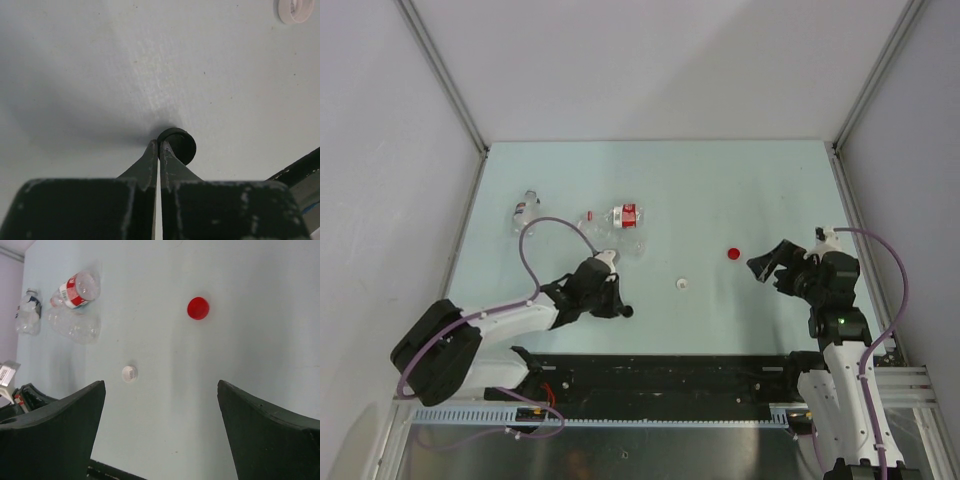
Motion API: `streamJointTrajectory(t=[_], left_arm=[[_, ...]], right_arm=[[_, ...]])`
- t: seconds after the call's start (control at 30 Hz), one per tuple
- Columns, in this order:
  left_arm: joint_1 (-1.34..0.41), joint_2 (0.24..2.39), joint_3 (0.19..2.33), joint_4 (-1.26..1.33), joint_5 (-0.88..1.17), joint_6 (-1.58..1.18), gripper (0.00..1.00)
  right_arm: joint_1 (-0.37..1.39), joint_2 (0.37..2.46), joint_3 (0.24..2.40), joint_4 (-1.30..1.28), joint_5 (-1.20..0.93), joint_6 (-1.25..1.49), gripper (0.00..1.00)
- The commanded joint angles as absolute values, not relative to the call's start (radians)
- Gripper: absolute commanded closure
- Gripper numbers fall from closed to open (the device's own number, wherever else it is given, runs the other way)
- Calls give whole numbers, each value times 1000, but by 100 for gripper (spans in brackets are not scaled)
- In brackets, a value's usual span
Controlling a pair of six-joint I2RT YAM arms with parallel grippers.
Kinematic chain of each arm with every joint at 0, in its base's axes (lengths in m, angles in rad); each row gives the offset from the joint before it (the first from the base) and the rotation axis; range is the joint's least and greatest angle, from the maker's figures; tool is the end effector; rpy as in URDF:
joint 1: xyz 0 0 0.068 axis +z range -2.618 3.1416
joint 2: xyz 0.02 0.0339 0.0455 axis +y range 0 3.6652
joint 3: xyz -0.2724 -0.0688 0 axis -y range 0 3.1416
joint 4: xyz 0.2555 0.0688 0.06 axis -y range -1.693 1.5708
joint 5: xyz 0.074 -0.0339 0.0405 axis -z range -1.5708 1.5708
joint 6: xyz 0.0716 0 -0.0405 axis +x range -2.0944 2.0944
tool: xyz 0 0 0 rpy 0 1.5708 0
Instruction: Screw on the bottle caps
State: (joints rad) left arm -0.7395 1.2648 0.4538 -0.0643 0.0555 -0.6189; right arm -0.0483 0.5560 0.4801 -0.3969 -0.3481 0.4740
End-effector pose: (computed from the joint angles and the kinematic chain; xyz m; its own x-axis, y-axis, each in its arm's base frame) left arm 0.1825 -0.1718 0.1176 -0.8676 0.0074 -0.4972 0.2404 0.8815 -0.4064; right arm 0.1747 0.0160 0.2334 -0.5224 0.4548 -0.7212 -0.0219 0.8384 0.5446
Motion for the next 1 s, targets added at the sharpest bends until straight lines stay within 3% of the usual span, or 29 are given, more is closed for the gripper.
streamJointTrajectory(t=[0.0,0.17,0.27,0.53,0.97], left_arm=[[-762,1151,494,-33,28,-525,100],[-777,910,391,373,177,-453,100],[-779,808,359,537,217,-421,100],[-786,729,373,736,347,-389,100],[-799,746,386,806,431,-358,100]], right_arm=[[-50,543,518,-339,-501,500,2],[-15,549,518,-183,-764,711,4],[111,556,518,-16,-839,891,5],[492,628,518,373,-665,1167,7],[702,832,518,684,-626,1269,14]])
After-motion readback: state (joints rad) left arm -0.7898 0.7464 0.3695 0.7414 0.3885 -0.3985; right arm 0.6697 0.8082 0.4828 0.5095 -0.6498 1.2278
